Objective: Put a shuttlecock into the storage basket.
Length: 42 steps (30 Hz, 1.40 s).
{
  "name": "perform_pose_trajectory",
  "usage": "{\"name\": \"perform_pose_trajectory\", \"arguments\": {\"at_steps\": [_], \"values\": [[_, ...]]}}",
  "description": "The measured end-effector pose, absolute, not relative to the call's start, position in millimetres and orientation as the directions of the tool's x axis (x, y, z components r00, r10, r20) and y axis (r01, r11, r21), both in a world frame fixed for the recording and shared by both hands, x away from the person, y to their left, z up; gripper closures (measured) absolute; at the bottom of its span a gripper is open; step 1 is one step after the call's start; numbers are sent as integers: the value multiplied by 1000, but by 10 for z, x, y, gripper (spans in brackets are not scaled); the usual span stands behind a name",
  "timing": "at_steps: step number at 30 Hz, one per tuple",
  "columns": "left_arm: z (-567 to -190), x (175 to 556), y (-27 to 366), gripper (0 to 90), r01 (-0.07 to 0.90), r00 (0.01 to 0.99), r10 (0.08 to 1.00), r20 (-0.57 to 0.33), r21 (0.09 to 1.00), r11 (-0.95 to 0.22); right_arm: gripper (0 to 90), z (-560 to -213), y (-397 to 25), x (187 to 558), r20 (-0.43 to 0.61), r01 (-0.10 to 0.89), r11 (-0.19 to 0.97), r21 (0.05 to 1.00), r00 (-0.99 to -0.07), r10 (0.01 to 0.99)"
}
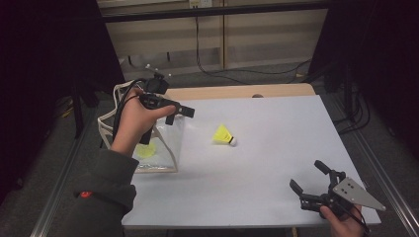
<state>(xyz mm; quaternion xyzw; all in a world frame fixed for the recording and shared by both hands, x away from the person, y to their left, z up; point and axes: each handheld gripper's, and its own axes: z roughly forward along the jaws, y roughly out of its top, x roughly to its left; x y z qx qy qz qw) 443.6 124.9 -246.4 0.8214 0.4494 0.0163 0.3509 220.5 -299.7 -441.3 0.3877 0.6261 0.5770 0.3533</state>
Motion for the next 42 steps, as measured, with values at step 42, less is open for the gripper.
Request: {"name": "perform_pose_trajectory", "arguments": {"at_steps": [42], "values": [[-2773,4422,962,183,720,629,717,-302,575,-390,12,-4412,-3005,2202,4,77,34,996,-449,893]]}}
